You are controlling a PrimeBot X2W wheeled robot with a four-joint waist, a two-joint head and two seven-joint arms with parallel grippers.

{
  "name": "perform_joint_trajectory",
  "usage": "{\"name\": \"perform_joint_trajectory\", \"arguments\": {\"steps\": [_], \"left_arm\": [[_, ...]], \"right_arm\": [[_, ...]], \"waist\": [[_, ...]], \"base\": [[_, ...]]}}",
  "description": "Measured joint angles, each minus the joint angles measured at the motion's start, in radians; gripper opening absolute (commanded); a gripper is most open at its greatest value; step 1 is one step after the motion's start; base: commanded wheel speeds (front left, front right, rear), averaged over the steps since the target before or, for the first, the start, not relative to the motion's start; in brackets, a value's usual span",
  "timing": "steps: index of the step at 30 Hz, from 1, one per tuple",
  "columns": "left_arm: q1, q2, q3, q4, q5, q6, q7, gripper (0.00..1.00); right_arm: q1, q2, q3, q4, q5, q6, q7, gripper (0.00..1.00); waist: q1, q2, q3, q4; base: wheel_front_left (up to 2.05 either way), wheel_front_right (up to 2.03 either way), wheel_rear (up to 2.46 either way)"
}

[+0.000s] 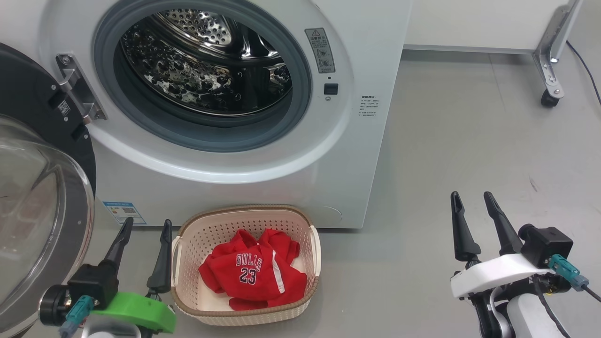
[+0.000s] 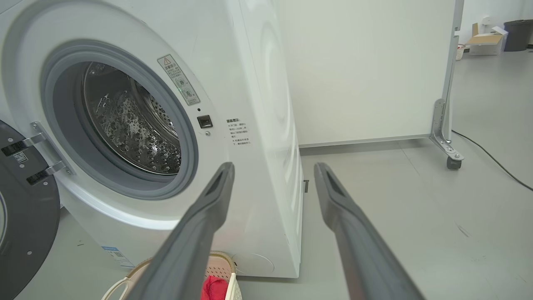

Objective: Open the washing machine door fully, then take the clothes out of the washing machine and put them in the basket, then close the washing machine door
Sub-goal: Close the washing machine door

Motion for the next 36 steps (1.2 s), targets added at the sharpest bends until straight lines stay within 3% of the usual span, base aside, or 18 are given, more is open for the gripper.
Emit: {"name": "perform_joint_trajectory", "arguments": {"steps": [17, 36], "left_arm": [[0.003, -0.002, 0.012, -0.021, 0.001, 0.000, 0.000, 1.00], [0.004, -0.004, 0.012, -0.031, 0.002, 0.000, 0.000, 1.00]], "right_arm": [[0.000, 0.002, -0.002, 0.000, 0.000, 0.000, 0.000, 1.00], [0.000, 0.003, -0.002, 0.002, 0.000, 0.000, 0.000, 1.00]], "waist": [[0.0000, 0.0000, 0.004, -0.003], [0.0000, 0.0000, 0.005, -0.011]], "base": [[-0.05, 0.15, -0.10], [-0.61, 0.91, -0.30]]}}
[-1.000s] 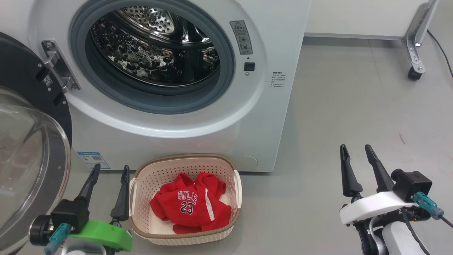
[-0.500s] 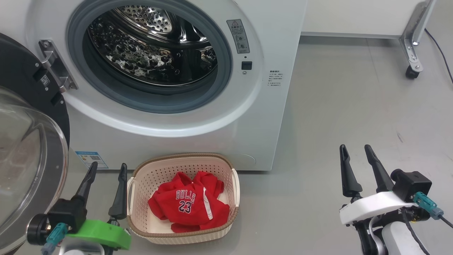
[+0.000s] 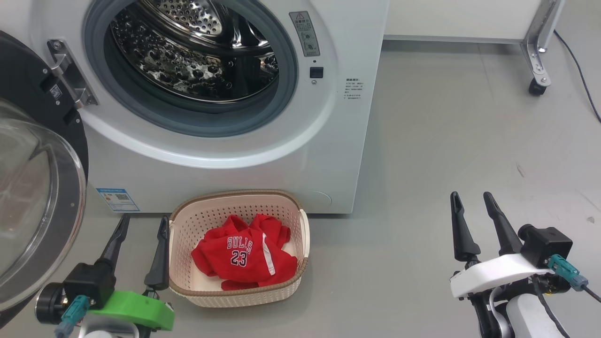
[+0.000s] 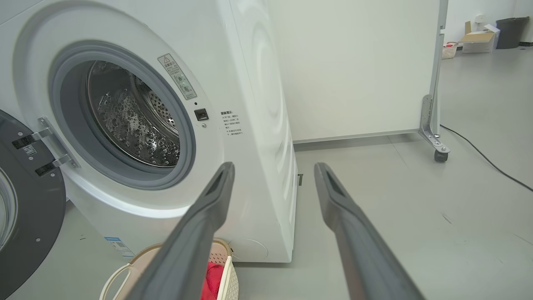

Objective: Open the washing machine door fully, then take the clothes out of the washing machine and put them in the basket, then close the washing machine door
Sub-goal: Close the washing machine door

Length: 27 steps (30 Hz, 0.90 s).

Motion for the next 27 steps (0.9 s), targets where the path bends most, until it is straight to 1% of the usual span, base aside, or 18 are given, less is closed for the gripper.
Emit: {"name": "perform_joint_trajectory", "arguments": {"steps": [13, 27], "left_arm": [[0.000, -0.001, 0.003, -0.004, 0.012, 0.000, 0.000, 1.00], [0.001, -0.002, 0.003, -0.012, 0.017, 0.001, 0.000, 1.00]], "right_arm": [[0.000, 0.000, 0.001, 0.002, 0.000, 0.000, 0.000, 1.00], [0.000, -0.001, 0.007, 0.009, 0.000, 0.000, 0.000, 1.00]], "waist": [[0.0000, 0.0000, 0.001, 0.001], [0.0000, 0.0000, 0.001, 0.003]], "base": [[-1.11, 1.28, -0.17], [-0.71, 0.71, 0.00]]}}
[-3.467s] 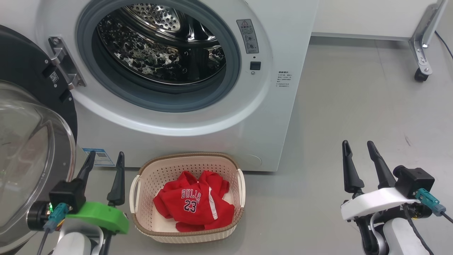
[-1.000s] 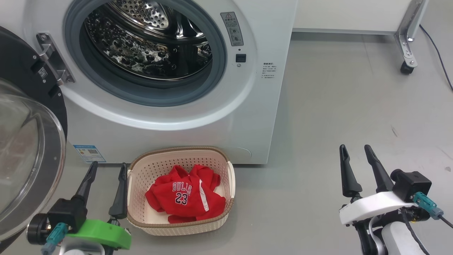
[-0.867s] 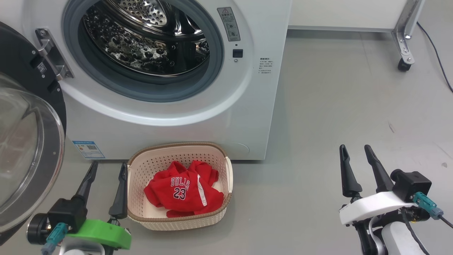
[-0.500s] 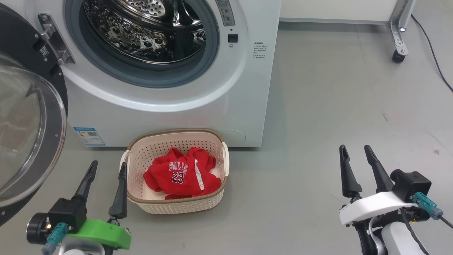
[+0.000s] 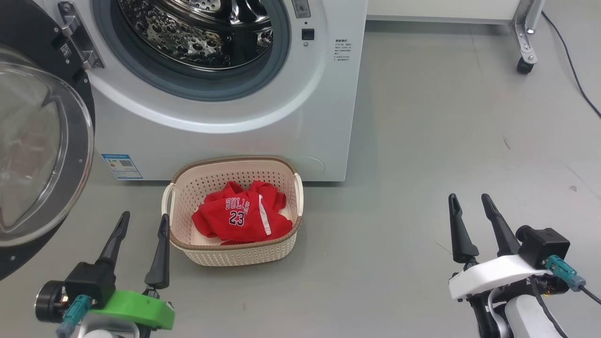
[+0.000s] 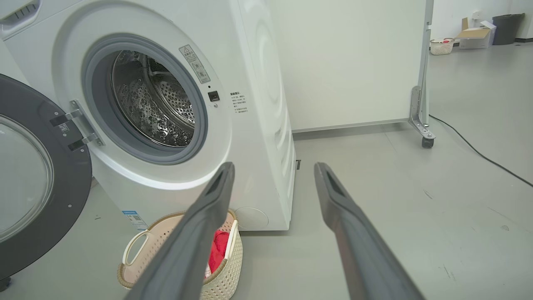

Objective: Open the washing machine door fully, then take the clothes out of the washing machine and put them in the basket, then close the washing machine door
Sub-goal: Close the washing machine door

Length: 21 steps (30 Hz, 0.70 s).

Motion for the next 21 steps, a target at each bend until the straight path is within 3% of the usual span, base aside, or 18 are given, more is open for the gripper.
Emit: {"name": "perform_joint_trajectory", "arguments": {"steps": [21], "left_arm": [[0.001, -0.007, -0.002, 0.000, 0.000, 0.000, 0.000, 1.00]], "right_arm": [[0.000, -0.002, 0.007, 0.007, 0.000, 0.000, 0.000, 1.00]], "waist": [[0.0000, 0.0000, 0.005, 0.003]], "base": [[-0.11, 0.11, 0.00]]}}
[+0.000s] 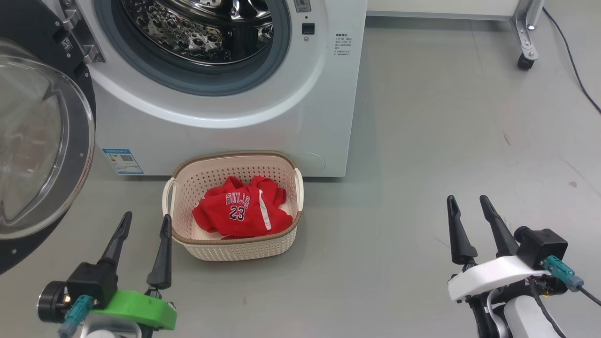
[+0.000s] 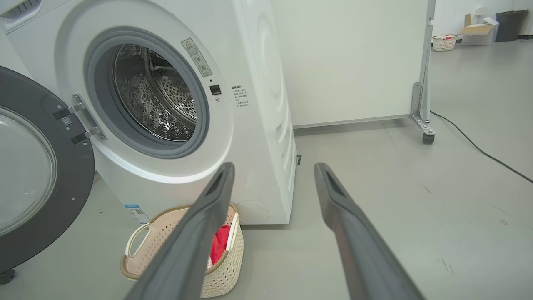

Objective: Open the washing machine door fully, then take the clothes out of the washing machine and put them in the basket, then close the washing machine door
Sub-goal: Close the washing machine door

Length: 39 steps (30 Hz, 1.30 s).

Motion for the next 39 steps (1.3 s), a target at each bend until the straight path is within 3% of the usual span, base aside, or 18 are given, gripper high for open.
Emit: {"name": "perform_joint_trajectory", "arguments": {"steps": [27, 39], "left_arm": [[0.000, -0.006, 0.001, 0.001, 0.002, 0.000, 0.000, 1.00], [-0.001, -0.009, -0.025, 0.011, 0.029, 0.000, 0.000, 1.00]], "right_arm": [[0.000, 0.000, -0.007, 0.000, 0.000, 0.000, 0.000, 1.00], [0.000, -0.001, -0.018, -0.010, 0.000, 0.000, 0.000, 1.00]], "waist": [[0.0000, 0.0000, 0.007, 0.003], [0.0000, 0.0000, 0.010, 0.065]], "base": [[0.00, 0.00, 0.00], [0.00, 0.00, 0.00]]}}
